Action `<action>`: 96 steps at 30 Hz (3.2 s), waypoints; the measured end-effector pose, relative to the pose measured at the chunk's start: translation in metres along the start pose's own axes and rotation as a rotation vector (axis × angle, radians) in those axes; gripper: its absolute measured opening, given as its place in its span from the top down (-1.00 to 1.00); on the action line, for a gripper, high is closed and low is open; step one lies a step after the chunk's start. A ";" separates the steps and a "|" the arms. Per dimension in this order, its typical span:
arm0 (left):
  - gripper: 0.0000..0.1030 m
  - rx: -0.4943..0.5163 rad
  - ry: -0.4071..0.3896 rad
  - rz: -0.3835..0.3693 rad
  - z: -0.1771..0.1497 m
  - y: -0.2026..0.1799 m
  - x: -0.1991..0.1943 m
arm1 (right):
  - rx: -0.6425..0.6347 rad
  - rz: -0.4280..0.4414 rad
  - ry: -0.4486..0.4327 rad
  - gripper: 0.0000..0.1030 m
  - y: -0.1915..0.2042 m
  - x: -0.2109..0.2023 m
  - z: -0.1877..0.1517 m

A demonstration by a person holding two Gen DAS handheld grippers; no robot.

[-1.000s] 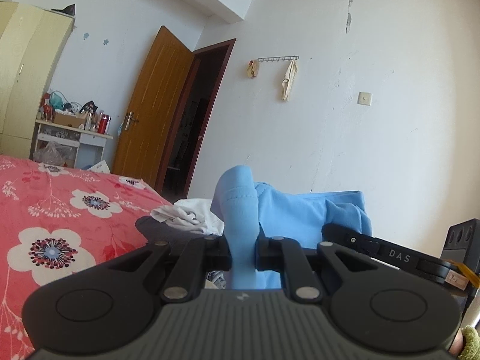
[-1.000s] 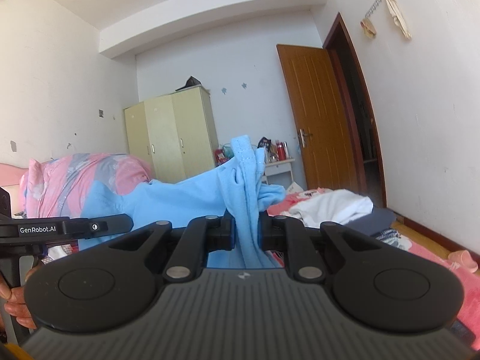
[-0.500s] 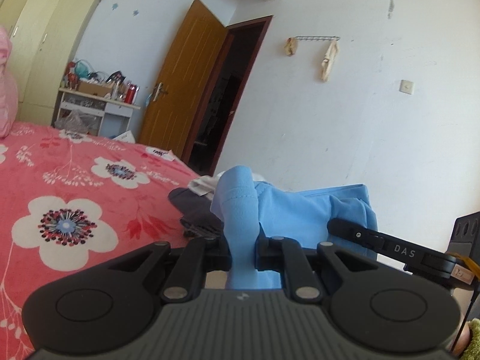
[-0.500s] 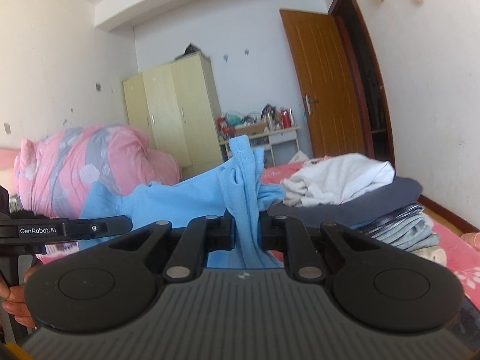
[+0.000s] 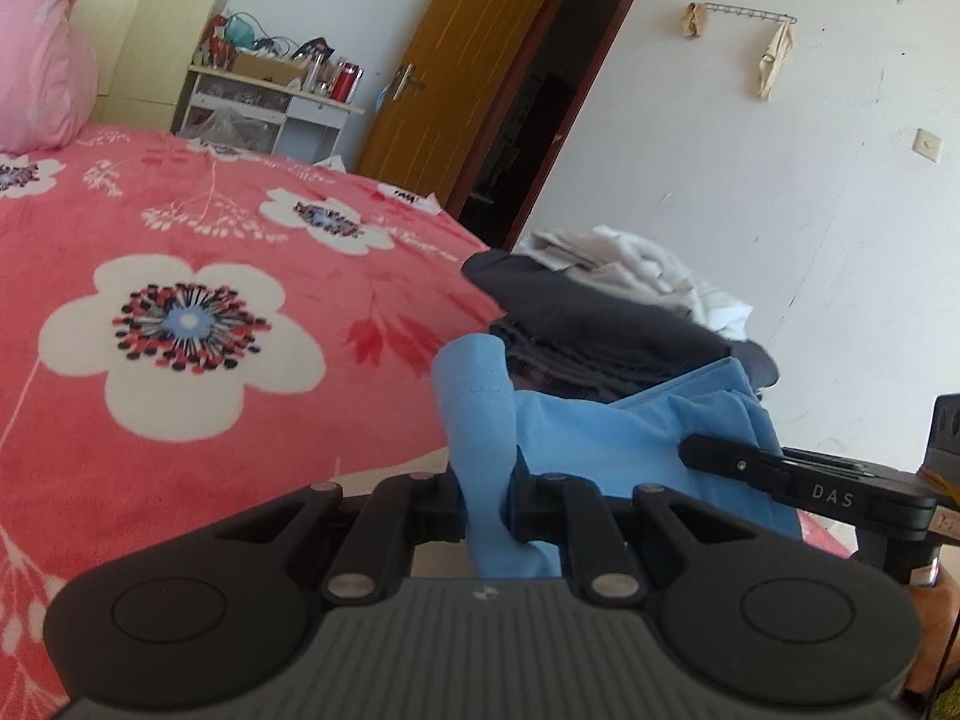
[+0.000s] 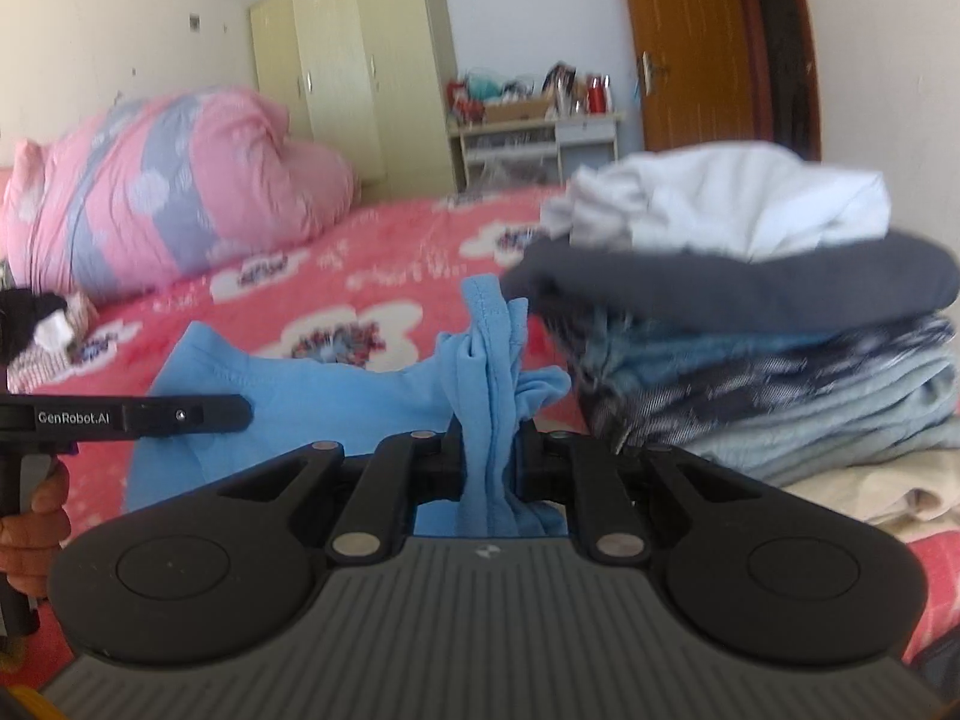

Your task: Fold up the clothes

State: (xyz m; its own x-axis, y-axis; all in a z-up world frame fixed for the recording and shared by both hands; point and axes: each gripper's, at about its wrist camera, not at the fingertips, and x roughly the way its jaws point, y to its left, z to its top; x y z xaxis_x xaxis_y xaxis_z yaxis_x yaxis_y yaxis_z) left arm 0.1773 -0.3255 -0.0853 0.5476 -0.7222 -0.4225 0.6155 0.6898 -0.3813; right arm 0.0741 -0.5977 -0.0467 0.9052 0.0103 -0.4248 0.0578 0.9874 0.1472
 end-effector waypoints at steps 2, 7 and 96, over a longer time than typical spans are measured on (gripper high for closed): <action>0.76 -0.001 0.011 0.006 -0.002 0.003 0.004 | 0.007 0.004 0.033 0.78 -0.003 0.008 -0.003; 0.42 -0.023 0.058 0.043 -0.002 0.011 0.019 | 0.131 0.023 0.124 0.51 -0.024 0.029 -0.004; 0.82 -0.129 0.090 -0.049 0.013 0.028 0.003 | -0.008 0.073 0.127 0.74 -0.026 -0.013 0.012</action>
State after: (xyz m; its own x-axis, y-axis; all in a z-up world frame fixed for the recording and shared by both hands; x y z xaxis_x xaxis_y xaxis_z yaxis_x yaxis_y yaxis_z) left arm 0.2032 -0.3094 -0.0866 0.4622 -0.7517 -0.4704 0.5594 0.6588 -0.5031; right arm 0.0655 -0.6249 -0.0345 0.8464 0.1014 -0.5228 -0.0098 0.9845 0.1751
